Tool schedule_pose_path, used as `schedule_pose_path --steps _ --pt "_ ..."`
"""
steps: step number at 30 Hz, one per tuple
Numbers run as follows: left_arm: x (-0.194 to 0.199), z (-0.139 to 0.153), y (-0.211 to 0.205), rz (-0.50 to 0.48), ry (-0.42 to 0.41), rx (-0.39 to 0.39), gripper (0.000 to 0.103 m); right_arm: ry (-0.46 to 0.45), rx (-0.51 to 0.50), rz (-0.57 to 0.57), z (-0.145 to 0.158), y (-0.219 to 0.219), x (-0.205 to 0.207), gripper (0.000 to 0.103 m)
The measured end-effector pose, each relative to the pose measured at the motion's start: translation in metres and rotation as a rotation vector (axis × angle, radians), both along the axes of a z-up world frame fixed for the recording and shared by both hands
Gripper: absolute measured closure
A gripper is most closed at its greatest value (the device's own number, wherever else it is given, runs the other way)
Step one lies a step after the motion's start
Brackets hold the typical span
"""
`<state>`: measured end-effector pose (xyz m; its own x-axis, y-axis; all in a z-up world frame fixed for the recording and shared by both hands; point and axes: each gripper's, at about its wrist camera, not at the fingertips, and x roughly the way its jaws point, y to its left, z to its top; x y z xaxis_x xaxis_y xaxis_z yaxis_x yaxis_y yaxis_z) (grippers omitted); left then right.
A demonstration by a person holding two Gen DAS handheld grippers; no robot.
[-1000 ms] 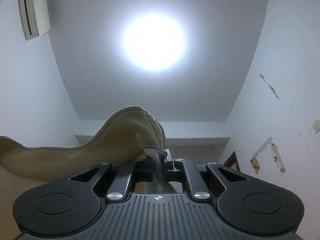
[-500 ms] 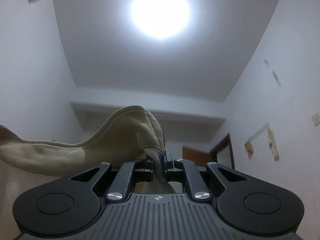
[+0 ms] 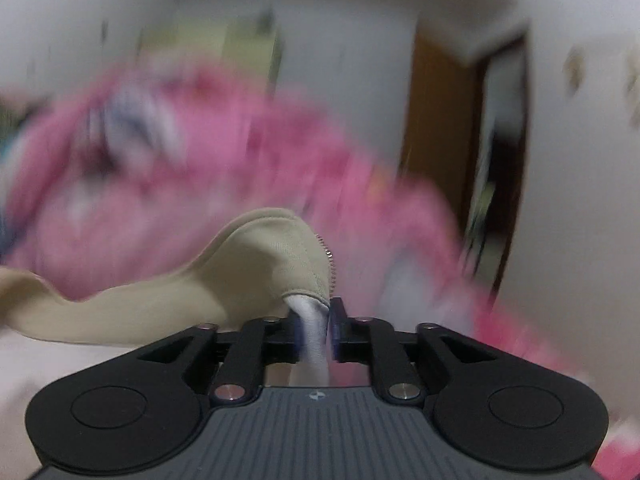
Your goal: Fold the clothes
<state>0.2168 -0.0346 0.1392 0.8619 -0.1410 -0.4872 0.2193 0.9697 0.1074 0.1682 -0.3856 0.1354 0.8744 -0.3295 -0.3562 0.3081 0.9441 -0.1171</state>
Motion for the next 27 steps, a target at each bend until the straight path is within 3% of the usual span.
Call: schedule_pose_path --steps 1,3,4,6,8,12,15,18,23,27 --pt "0.015 -0.024 -0.003 -0.001 0.091 0.031 0.039 0.096 0.043 0.01 -0.034 0.003 0.017 0.069" --pt "0.037 -0.064 -0.006 0.014 0.248 0.067 0.039 0.248 0.137 0.004 -0.082 -0.001 0.036 0.068" --pt "0.036 -0.072 -0.004 0.024 0.283 0.052 0.039 0.295 0.174 0.002 -0.101 -0.001 0.039 0.069" --pt "0.026 -0.067 0.009 0.008 0.282 -0.003 0.039 0.283 0.196 0.002 -0.105 -0.001 0.03 0.066" --pt "0.012 -0.049 0.017 -0.007 0.251 -0.031 0.039 0.247 0.22 0.017 -0.09 -0.004 0.017 0.064" --pt "-0.027 0.015 0.055 -0.044 0.141 -0.145 0.033 0.1 0.311 0.083 -0.015 -0.02 -0.047 0.054" --pt "-0.081 0.069 0.105 -0.044 0.035 -0.236 0.024 0.011 0.354 0.171 0.034 -0.021 -0.095 0.049" --pt "-0.134 0.113 0.148 0.005 -0.086 -0.246 0.017 -0.033 0.405 0.246 0.078 -0.014 -0.147 0.043" --pt "-0.218 0.163 0.22 0.098 -0.267 -0.232 0.005 -0.047 0.558 0.408 0.128 0.004 -0.226 0.04" --pt "-0.259 0.161 0.257 0.135 -0.286 -0.223 0.004 0.055 0.729 0.58 0.125 0.045 -0.25 0.038"
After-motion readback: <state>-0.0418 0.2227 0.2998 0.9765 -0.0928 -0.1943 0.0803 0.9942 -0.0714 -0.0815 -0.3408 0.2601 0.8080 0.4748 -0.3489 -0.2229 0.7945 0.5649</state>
